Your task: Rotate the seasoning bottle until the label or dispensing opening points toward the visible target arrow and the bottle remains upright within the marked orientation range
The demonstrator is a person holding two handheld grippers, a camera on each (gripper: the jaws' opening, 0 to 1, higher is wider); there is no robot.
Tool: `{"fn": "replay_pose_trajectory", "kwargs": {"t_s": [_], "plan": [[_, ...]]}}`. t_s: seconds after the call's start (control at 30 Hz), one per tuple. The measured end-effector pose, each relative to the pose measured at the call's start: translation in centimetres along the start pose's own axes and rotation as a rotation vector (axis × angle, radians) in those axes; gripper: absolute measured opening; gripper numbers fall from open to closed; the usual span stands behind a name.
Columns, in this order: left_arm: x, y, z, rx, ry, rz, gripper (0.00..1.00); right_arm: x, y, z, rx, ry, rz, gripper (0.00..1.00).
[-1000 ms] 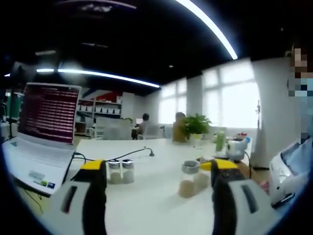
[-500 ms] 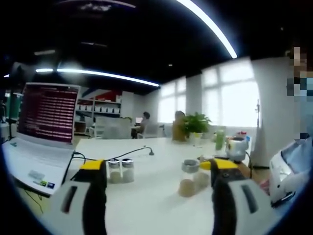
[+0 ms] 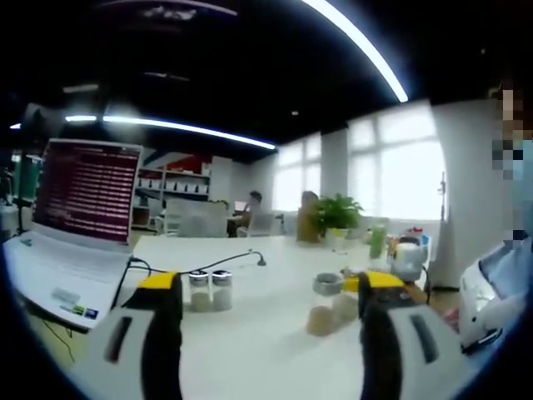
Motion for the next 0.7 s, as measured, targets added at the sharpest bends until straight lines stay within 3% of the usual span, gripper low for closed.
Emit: {"fn": "replay_pose_trajectory", "kwargs": {"t_s": [0.03,0.1,0.17,0.47,0.57,0.7], "plan": [[0.0,0.0,0.0,0.0,0.0,0.0,0.92,-0.2,0.1,0.0,0.006,0.024,0.002,0.48],[0.1,0.1,0.1,0.001,-0.002,-0.001,0.92,0.1,0.1,0.2,0.002,0.009,-0.006,0.66],[0.1,0.1,0.2,0.003,-0.004,0.0,0.92,0.5,-0.5,0.5,-0.037,-0.005,-0.012,0.76],[0.1,0.2,0.3,0.006,-0.004,0.0,0.92,1.4,-1.9,1.8,-0.089,-0.027,-0.004,0.75],[0.2,0.1,0.3,0.006,-0.007,-0.001,0.92,2.2,-2.0,2.4,-0.062,-0.038,-0.006,0.75],[0.1,0.2,0.4,0.008,-0.005,-0.002,0.92,3.0,-2.0,3.4,0.059,-0.014,-0.058,0.69]]}}
Point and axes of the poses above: the point that each gripper's makers call its tool centre point, and the gripper's own axes: z roughly backward along the fingers, y roughly to its left, x roughly out of its top, the point moved 6 cm from there along z, roughly backward along the fingers, and after that the axes turned 9 degrees about y, right-handed, at the moved point
